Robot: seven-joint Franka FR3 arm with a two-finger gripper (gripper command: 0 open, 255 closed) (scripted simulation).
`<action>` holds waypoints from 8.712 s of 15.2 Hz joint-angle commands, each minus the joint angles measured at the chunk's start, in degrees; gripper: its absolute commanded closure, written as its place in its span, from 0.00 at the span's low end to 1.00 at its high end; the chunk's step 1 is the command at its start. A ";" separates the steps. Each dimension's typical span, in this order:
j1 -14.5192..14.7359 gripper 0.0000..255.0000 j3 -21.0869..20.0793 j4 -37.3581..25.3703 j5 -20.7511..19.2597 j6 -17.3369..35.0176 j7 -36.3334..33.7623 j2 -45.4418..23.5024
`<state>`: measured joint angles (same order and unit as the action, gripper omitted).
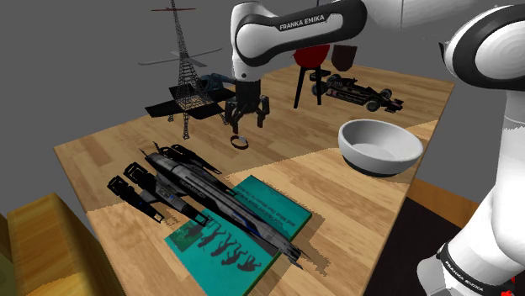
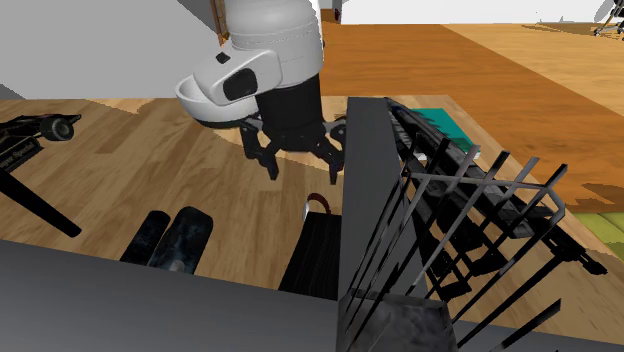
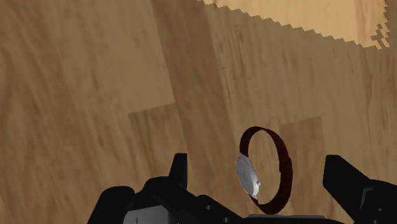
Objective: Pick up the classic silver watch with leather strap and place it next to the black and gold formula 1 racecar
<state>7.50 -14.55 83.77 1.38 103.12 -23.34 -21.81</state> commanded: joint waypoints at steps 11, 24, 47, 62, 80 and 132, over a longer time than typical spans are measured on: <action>0.26 0.00 -0.03 3.95 -0.14 4.66 -0.15 -0.69; 0.27 1.00 -0.05 3.38 -0.11 3.96 -0.20 -0.55; 1.23 1.00 -0.36 -16.11 -0.51 -14.32 -1.73 -1.68; -4.69 1.00 1.22 -11.56 1.60 -18.20 4.86 6.29; -18.88 1.00 11.62 7.97 3.57 -16.27 29.21 21.83; -28.77 1.00 21.57 27.89 2.07 4.66 50.35 19.36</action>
<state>-21.27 7.02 111.66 3.45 107.78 27.01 -2.44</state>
